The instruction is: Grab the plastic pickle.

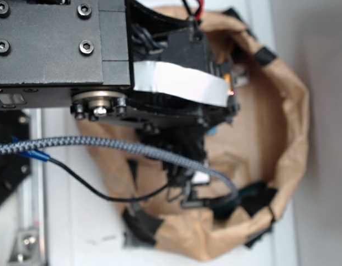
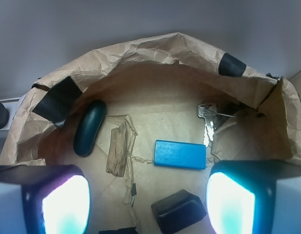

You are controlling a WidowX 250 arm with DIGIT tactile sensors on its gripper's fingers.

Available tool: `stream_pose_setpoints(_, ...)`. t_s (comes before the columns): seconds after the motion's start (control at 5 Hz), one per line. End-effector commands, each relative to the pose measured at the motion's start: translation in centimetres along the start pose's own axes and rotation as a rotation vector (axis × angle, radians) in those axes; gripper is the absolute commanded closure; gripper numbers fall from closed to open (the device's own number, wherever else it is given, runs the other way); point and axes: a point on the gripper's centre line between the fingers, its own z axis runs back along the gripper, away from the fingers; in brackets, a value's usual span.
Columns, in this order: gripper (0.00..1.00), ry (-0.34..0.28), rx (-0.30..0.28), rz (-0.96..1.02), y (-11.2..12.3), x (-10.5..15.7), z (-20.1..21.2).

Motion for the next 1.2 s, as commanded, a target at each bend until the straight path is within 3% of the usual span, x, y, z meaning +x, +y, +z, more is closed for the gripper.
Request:
stream_pose_setpoints(0.0, 0.0, -0.049, -0.003, -0.009, -0.4, 1.1, 1.2)
stream_pose_setpoints(0.2, 0.0, -0.049, -0.003, -0.009, -0.4, 1.1, 1.2)
stream_pose_setpoints(0.4, 0.0, 0.021, -0.018, -0.047, -1.6, 2.7, -3.7)
stream_pose_setpoints(0.6, 0.0, 0.02, 0.008, -0.07, -1.9, 3.2, -6.5)
stream_pose_setpoints(1.0, 0.0, -0.092, -0.144, -0.217, -4.2, 3.5, -9.1)
